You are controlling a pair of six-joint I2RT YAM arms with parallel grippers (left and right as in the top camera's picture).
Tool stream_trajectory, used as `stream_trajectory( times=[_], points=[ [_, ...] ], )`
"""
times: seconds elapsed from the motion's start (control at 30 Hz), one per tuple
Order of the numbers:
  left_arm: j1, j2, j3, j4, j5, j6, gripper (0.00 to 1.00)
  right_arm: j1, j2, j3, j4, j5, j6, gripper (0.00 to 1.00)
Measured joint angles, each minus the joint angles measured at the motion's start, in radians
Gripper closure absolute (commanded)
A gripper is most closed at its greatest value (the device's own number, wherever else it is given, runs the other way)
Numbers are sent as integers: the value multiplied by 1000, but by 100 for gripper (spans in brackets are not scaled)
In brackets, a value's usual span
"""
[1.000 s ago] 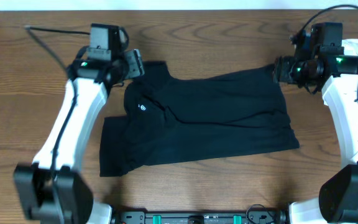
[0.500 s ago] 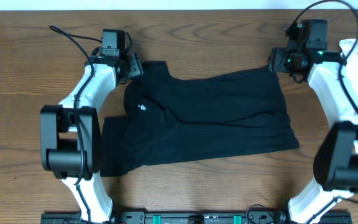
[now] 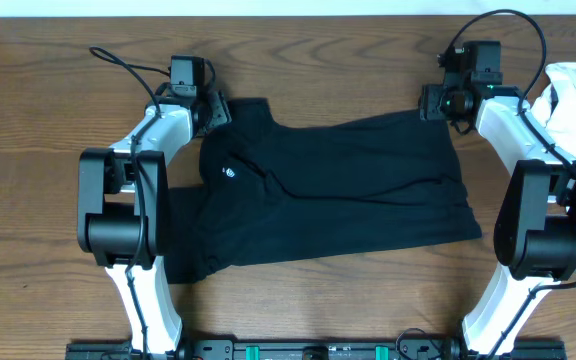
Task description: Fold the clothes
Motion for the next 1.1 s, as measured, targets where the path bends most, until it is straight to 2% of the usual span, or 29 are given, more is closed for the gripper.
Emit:
stream_trajectory(
  times=[0.33,0.7,0.8,0.83,0.97,1.1],
  points=[
    [0,0,0,0,0,0,31,0,10,0,53,51,-41,39],
    [0,0,0,-1,0,0,31,-9,117,1,52,41,-63,40],
    [0,0,0,-2,0,1,31,-13,117,2,53,34,-66,42],
    [0,0,0,-2,0,1,31,-13,117,2,55,33,-67,46],
    [0,2,0,-5,-3,-1,63,-16,117,2,54,21,-75,69],
    [0,2,0,-8,-3,3,77,-16,117,2,54,-5,-79,79]
  ],
)
